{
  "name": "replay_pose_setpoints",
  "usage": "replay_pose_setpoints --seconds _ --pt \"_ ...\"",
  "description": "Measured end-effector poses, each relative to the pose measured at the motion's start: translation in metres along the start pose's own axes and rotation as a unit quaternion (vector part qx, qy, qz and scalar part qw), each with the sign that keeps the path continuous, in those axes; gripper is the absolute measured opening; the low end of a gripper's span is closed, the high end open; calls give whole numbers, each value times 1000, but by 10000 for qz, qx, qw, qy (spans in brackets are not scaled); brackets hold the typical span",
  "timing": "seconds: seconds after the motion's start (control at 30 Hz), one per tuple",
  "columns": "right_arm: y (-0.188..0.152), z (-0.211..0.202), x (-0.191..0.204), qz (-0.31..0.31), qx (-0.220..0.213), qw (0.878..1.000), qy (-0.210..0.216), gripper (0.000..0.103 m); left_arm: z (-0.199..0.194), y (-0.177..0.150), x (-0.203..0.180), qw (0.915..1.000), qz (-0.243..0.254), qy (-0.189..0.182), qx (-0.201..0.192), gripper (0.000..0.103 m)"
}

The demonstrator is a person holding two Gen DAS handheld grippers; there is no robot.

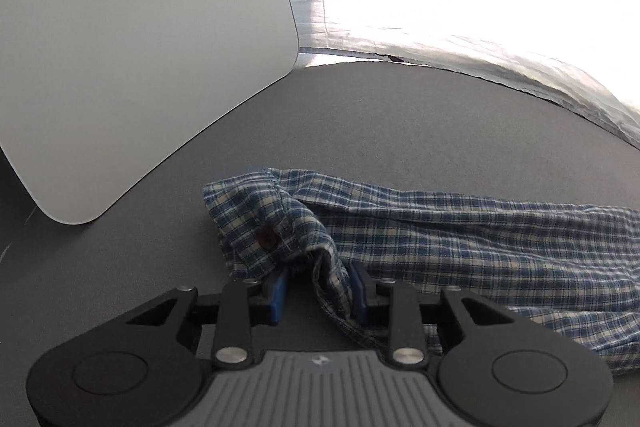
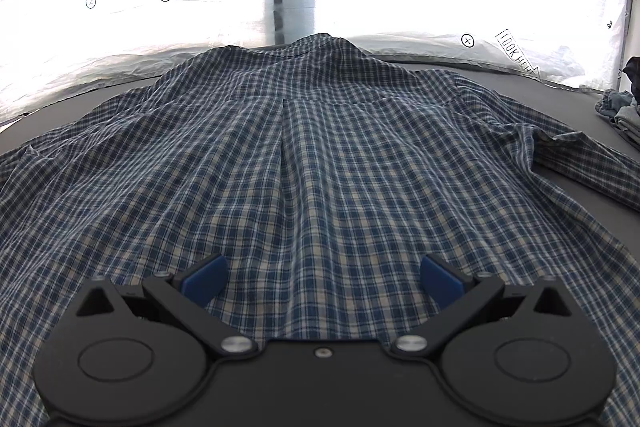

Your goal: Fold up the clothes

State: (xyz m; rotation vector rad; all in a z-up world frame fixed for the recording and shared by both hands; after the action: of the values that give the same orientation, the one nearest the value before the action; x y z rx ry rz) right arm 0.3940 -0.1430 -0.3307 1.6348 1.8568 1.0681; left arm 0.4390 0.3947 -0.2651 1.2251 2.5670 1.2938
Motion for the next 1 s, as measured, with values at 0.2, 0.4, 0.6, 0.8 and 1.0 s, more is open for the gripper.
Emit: replay_pose_setpoints --seconds 0.2,0.4,0.6,0.8,1.0 --pt "0 -1 -1 40 -15 10000 37 103 -57 12 -46 9944 246 -972 -338 4" --pt "0 -1 -3 69 -36 9999 115 103 -165 12 -105 9722 105 -2298 -438 4" --pt "1 -9 -14 457 -291 9974 484 103 -261 -62 -194 9226 1339 -3612 205 52" --pt "6 -9 -19 330 70 9952 917 103 -280 -97 -195 9185 1618 -3584 426 57" --pt "16 1 -11 18 868 9909 1025 103 -265 -75 -157 9289 654 -3610 504 68"
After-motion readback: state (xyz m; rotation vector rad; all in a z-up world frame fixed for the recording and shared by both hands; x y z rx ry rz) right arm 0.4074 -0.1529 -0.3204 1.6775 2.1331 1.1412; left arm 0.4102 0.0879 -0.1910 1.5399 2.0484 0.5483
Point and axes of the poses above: each gripper's, at about its wrist camera, not at the fingertips, and z roughly the way its jaws point, x to its left, y to its top, the point moved 6 cm from there along z, roughly the way its jaws point, and after that the axes turned 14 degrees about y, right-handed, at the moved point
